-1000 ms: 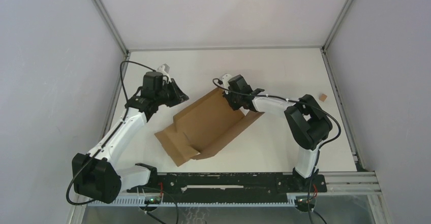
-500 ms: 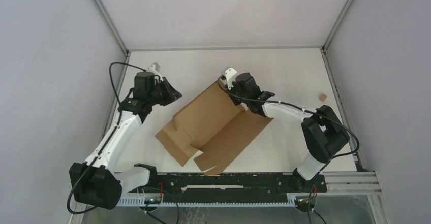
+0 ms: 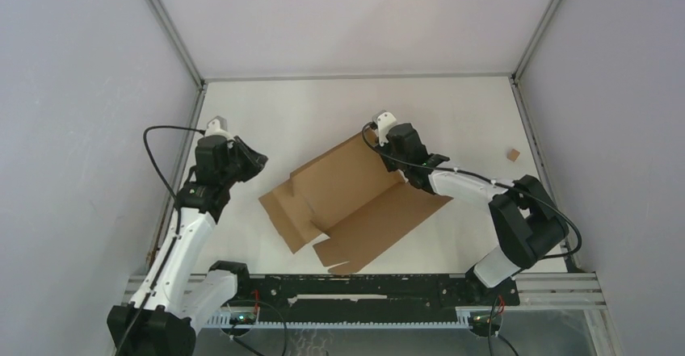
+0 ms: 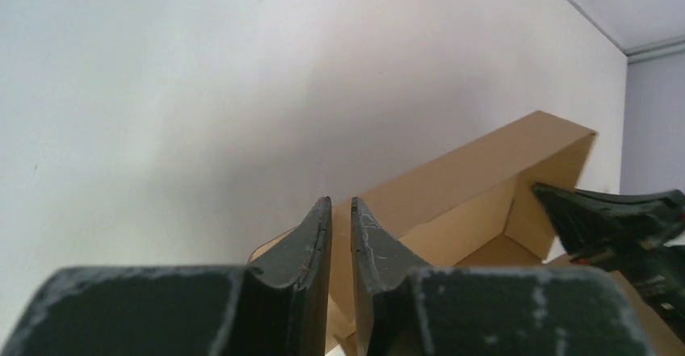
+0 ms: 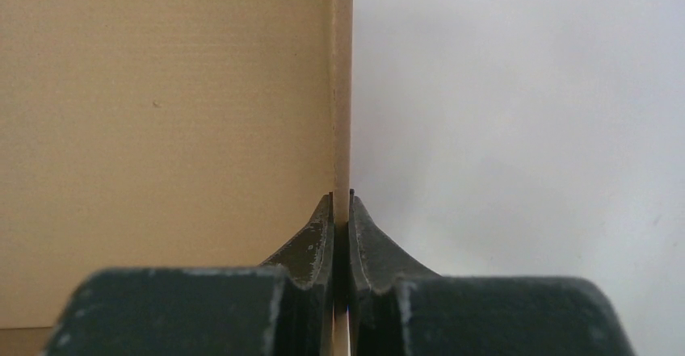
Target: Fold the paper box
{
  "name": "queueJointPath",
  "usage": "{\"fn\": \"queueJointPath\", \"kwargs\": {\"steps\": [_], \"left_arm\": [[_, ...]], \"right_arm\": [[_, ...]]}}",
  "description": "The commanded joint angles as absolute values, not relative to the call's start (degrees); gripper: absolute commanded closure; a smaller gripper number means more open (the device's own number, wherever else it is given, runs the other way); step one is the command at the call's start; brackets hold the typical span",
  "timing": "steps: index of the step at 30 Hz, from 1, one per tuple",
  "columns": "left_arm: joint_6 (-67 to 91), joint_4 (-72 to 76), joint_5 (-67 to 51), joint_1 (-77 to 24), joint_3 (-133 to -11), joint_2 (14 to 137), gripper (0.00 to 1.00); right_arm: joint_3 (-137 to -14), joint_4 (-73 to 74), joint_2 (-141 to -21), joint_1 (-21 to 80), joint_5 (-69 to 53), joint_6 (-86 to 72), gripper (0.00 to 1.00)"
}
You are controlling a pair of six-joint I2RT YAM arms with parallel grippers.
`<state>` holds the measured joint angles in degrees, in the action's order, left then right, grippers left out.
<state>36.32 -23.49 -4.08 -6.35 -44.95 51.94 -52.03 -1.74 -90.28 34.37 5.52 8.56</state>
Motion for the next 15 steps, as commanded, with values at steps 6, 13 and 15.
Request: {"fn": "queueJointPath", "kwargs": {"steps": [6, 13, 15], "left_arm": [[40.52, -20.82, 3.86, -5.82, -36.07, 44.38, 0.80], [43.40, -22.53, 11.47, -5.74, -30.83, 35.86, 0.77], [44.07, -22.88, 12.36, -5.71, -29.65, 34.86, 0.77]], "right_arm": [[-47.68, -12.50, -83.60, 33.51, 11.09, 6.08, 0.93], [-44.77, -15.66, -83.18, 32.83, 11.42, 4.52, 0.94], [-44.53, -16.01, -83.55, 32.79, 11.38, 4.27, 0.94]]}}
